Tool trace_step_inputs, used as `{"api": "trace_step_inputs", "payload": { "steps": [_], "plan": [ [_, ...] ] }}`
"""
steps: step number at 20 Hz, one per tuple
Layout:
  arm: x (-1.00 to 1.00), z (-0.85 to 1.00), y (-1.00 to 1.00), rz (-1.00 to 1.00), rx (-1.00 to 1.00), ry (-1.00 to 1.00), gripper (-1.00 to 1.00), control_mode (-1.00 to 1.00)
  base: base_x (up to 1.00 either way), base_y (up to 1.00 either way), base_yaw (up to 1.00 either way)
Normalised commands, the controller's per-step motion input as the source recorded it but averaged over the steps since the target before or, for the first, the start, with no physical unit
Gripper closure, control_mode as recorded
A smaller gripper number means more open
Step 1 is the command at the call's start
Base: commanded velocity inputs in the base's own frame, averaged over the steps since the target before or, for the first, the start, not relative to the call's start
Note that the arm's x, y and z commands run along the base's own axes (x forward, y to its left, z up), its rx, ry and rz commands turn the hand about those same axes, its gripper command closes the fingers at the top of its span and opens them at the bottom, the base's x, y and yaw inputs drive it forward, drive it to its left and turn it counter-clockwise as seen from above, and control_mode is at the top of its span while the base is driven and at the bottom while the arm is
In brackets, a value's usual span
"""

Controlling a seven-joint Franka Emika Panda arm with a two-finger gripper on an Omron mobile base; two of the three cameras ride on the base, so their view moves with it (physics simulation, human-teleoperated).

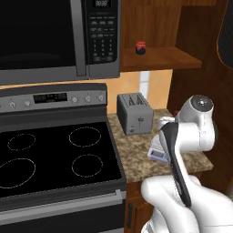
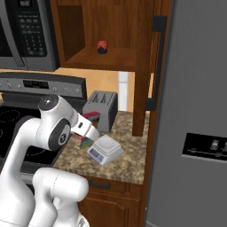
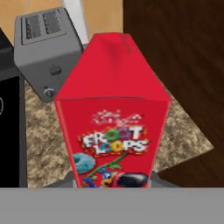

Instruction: Pick the cereal and place it on the digital scale for weighing, and close the cabinet.

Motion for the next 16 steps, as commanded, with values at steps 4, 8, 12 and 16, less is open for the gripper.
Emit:
{"api": "trace_step_inputs", "payload": {
  "steps": [4,8,12,16],
  "plan": [
    [0.18,-0.07,-0.05,-0.08,-0.01,-0.05,1.00,-1.00,0.00,0.00,0.00],
    [0.00,0.00,-0.02,-0.07,-0.09,-0.20,1.00,-1.00,0.00,0.00,0.00],
    [0.22,0.00,-0.01,-0.13,-0.12,-0.05,1.00,-1.00,0.00,0.00,0.00],
    [0.27,-0.11,-0.06,-0.12,-0.12,0.00,1.00,-1.00,0.00,0.00,0.00]
  ]
}}
